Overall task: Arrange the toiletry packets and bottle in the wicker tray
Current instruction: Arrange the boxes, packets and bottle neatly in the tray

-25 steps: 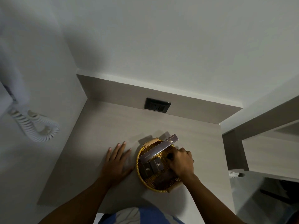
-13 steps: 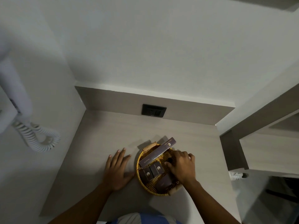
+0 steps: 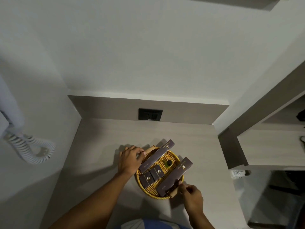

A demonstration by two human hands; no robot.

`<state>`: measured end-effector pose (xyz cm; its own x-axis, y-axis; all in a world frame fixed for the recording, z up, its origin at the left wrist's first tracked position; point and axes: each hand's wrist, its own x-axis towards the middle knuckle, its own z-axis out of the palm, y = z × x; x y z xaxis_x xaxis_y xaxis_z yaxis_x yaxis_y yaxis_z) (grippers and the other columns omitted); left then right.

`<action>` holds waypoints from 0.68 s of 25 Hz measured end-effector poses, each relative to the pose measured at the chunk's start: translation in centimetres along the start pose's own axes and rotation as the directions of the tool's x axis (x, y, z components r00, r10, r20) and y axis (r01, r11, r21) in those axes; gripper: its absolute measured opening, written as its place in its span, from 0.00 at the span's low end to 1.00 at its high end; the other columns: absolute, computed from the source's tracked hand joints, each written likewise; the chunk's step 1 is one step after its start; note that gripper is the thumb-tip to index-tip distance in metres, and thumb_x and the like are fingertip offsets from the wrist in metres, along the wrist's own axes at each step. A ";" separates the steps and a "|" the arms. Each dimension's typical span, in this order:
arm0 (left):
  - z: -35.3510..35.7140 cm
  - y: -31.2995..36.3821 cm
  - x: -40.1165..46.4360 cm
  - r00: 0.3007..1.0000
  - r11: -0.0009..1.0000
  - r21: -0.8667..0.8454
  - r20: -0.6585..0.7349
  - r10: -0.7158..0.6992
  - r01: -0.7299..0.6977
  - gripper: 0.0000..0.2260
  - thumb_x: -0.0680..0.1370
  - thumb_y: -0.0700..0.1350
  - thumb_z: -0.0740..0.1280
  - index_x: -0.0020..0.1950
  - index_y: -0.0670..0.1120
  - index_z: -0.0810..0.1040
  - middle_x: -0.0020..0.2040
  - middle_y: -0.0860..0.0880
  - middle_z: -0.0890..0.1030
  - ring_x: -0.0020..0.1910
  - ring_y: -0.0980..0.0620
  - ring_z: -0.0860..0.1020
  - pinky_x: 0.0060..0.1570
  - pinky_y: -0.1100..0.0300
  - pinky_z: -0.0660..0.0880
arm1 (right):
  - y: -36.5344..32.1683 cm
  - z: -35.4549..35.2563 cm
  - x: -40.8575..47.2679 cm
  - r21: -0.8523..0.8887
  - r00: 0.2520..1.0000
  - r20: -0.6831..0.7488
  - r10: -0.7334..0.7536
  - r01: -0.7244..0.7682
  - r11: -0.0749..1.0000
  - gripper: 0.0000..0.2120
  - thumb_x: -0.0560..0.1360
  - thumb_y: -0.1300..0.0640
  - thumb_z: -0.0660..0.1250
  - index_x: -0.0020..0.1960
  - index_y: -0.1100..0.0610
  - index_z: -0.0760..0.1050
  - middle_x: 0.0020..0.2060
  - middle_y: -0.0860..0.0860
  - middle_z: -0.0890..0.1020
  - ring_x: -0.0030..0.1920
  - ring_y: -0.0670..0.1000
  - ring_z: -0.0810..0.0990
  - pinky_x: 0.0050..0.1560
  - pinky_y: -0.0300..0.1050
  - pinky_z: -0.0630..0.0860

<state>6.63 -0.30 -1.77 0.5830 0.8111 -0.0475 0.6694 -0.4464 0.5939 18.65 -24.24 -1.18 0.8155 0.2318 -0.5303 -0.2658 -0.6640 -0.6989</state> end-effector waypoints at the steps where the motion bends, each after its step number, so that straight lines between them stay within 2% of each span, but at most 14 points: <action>1: 0.0 0.0 -0.1 1.000 1.000 0.005 -0.005 -0.008 0.008 0.10 0.80 0.54 0.66 0.54 0.50 0.82 0.51 0.51 0.84 0.55 0.47 0.76 0.51 0.52 0.69 | -0.2 -0.1 0.2 0.001 0.999 0.001 -0.042 0.042 0.999 0.12 0.75 0.49 0.70 0.44 0.59 0.79 0.41 0.56 0.84 0.41 0.54 0.80 0.34 0.42 0.71; 3: -0.1 -0.1 -0.4 1.000 1.000 0.017 -0.022 -0.020 0.020 0.11 0.80 0.54 0.66 0.54 0.50 0.82 0.50 0.51 0.84 0.54 0.48 0.76 0.51 0.52 0.71 | -1.0 -0.4 0.6 0.009 0.995 0.004 -0.098 0.098 0.995 0.11 0.74 0.50 0.70 0.42 0.59 0.80 0.38 0.55 0.84 0.42 0.55 0.81 0.34 0.41 0.72; 8: -1.0 -0.4 -1.9 0.993 0.995 0.030 -0.069 -0.095 0.097 0.09 0.79 0.55 0.68 0.50 0.50 0.82 0.48 0.53 0.84 0.53 0.49 0.77 0.49 0.55 0.61 | -3.1 -0.4 2.9 -0.002 0.986 0.000 -0.166 0.166 0.986 0.12 0.73 0.50 0.72 0.44 0.61 0.82 0.38 0.56 0.85 0.41 0.56 0.82 0.39 0.44 0.75; 12: -1.1 -0.1 -4.1 0.975 0.980 0.008 -0.098 -0.199 0.200 0.08 0.78 0.55 0.68 0.42 0.54 0.77 0.39 0.56 0.77 0.47 0.51 0.76 0.47 0.57 0.57 | -5.5 -0.1 5.1 -0.043 0.982 -0.018 -0.188 0.187 0.981 0.13 0.71 0.48 0.74 0.44 0.59 0.82 0.37 0.54 0.84 0.41 0.55 0.82 0.41 0.45 0.76; 15: -0.7 0.2 -5.6 0.962 0.968 -0.030 -0.109 -0.251 0.249 0.08 0.79 0.55 0.67 0.41 0.55 0.75 0.38 0.57 0.77 0.46 0.51 0.76 0.48 0.57 0.57 | -6.8 0.5 6.3 -0.064 0.976 -0.032 -0.216 0.214 0.975 0.11 0.71 0.47 0.74 0.42 0.56 0.81 0.36 0.52 0.84 0.41 0.54 0.82 0.42 0.45 0.77; 17: -0.6 0.6 -6.0 0.956 0.963 -0.032 -0.109 -0.271 0.269 0.09 0.79 0.56 0.67 0.42 0.54 0.75 0.39 0.57 0.78 0.47 0.52 0.76 0.47 0.57 0.56 | -7.6 0.6 7.1 -0.077 0.971 0.003 -0.237 0.237 0.968 0.11 0.71 0.47 0.74 0.40 0.55 0.80 0.36 0.51 0.83 0.41 0.54 0.83 0.44 0.48 0.80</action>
<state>3.23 -5.24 -0.69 0.3261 0.9378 -0.1189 0.7866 -0.1994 0.5844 26.13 -17.15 0.10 0.8539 0.3846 -0.3505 -0.0246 -0.6430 -0.7655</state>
